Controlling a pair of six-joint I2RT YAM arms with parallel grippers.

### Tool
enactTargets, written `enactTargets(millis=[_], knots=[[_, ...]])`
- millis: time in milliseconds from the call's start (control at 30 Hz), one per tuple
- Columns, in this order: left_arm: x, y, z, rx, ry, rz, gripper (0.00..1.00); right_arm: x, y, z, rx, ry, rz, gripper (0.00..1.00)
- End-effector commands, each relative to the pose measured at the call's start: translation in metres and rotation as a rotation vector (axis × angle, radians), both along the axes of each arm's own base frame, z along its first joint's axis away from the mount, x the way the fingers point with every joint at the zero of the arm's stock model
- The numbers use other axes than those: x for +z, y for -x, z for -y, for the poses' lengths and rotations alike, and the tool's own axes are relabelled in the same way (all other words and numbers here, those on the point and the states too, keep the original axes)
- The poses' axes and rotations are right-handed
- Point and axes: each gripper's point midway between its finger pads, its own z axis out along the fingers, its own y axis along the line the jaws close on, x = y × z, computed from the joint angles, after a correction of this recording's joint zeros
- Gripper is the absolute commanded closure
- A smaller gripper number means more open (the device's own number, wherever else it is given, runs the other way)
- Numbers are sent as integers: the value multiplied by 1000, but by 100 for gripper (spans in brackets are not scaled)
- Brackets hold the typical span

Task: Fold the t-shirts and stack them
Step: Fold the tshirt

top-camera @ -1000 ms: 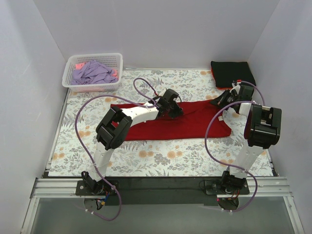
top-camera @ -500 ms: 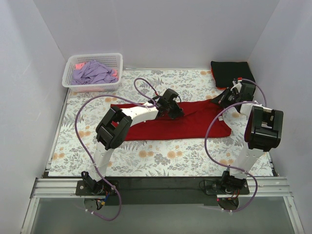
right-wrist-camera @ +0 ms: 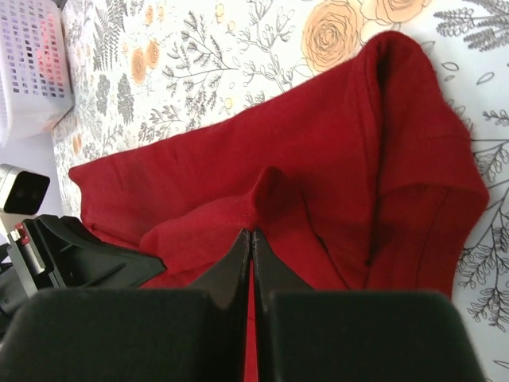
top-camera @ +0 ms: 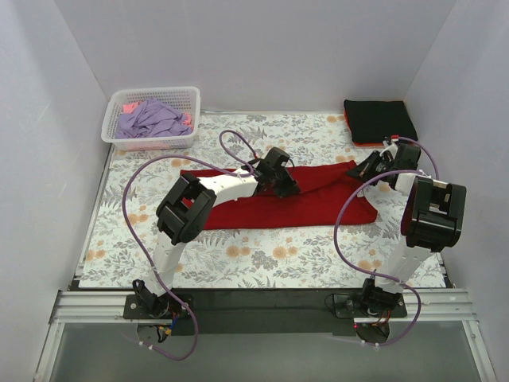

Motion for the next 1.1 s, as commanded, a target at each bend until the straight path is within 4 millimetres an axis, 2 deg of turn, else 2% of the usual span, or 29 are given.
enactTargets(millis=[0, 267, 500, 600, 800, 867, 900, 1000, 1067], knots=[[26, 1, -2, -11, 37, 20, 100, 12, 3, 0, 22, 6, 35, 99], [13, 3, -2, -19, 17, 0, 100, -8, 6, 0, 29, 6, -27, 99], [15, 6, -6, -17, 8, -3, 100, -18, 13, 11, -11, 84, -84, 99], [8, 10, -7, -23, 3, -23, 100, -24, 15, 18, -36, 121, -110, 99], [-4, 13, -5, -36, -5, -57, 100, -31, 15, 19, -30, 128, -138, 99], [-1, 13, -5, -38, -6, -53, 98, -31, 15, 19, -24, 132, -142, 99], [2, 13, -5, -39, -3, -51, 93, -29, 14, 19, -22, 132, -139, 99], [14, 13, -5, -50, 6, -31, 87, -17, 12, 15, -6, 141, -110, 87], [22, 15, -4, -59, 15, -17, 78, -2, 9, 17, -10, 172, -75, 79]])
